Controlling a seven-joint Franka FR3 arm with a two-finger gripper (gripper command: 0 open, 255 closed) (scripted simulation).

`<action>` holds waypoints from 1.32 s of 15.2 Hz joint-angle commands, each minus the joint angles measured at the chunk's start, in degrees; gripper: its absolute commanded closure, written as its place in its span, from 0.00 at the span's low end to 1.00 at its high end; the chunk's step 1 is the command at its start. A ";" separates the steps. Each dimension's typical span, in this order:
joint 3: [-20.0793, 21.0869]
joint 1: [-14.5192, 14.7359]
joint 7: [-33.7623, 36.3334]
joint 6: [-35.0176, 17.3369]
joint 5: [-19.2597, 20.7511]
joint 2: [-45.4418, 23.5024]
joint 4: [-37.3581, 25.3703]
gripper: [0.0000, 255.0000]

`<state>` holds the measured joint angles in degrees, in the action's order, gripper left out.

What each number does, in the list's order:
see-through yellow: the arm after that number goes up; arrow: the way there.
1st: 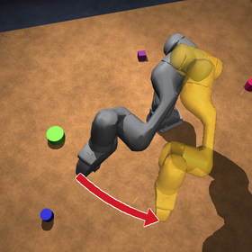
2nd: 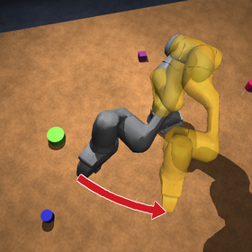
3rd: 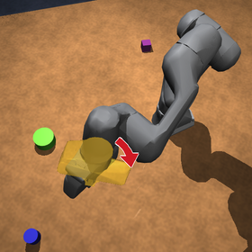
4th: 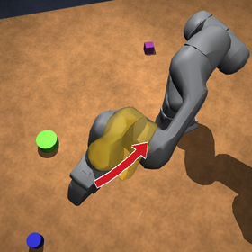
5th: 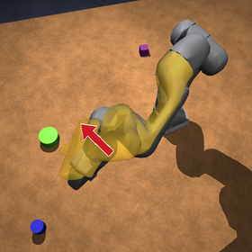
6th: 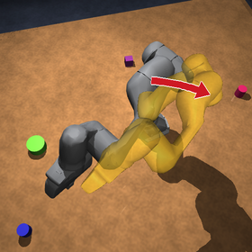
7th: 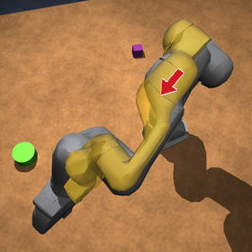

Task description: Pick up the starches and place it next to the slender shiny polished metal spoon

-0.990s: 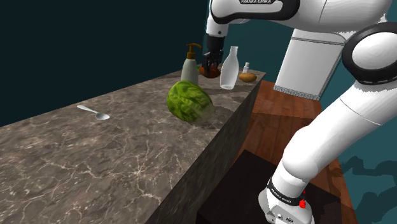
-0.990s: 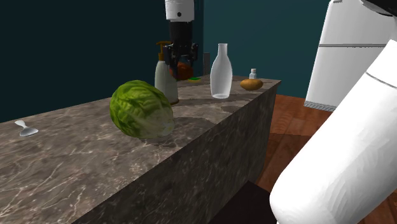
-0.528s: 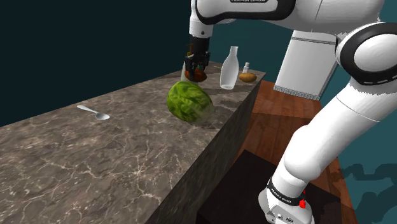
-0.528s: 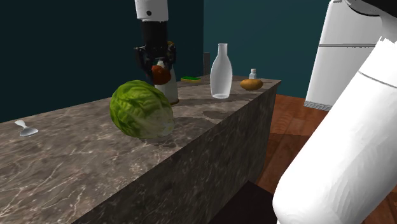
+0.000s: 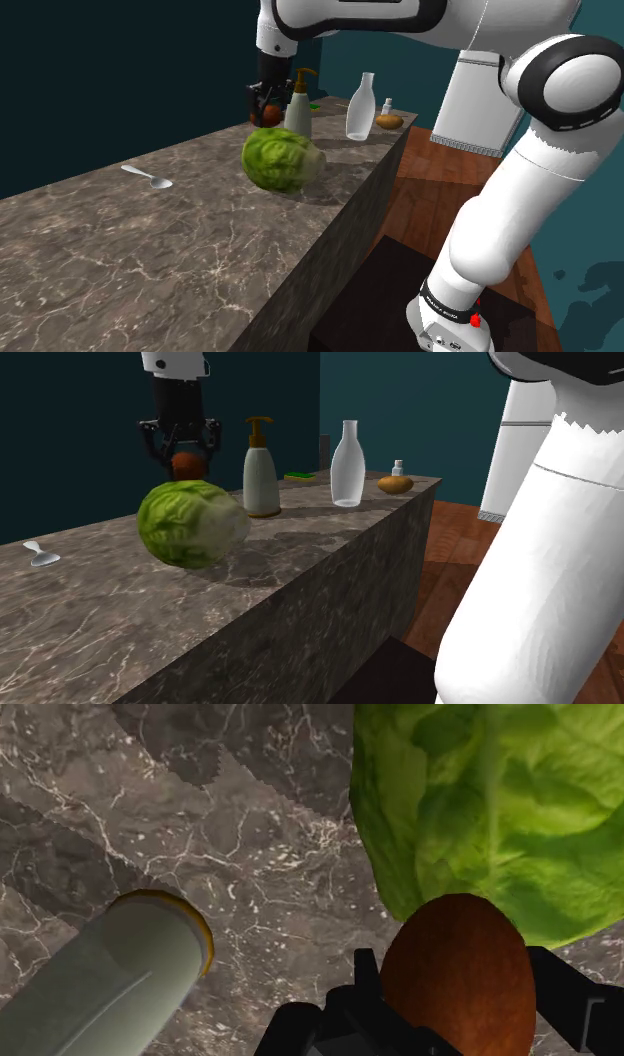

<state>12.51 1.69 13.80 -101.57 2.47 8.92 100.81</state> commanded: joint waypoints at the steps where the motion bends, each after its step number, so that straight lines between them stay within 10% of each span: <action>1: 1.98 1.21 3.01 6.78 0.32 -2.87 -2.27 1.00; 13: 9.93 10.63 19.66 11.27 7.28 -22.21 -23.60 1.00; 20: 10.87 21.76 26.54 20.23 14.50 -40.49 -49.27 1.00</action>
<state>23.51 21.59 39.77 -83.33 15.79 -28.34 56.58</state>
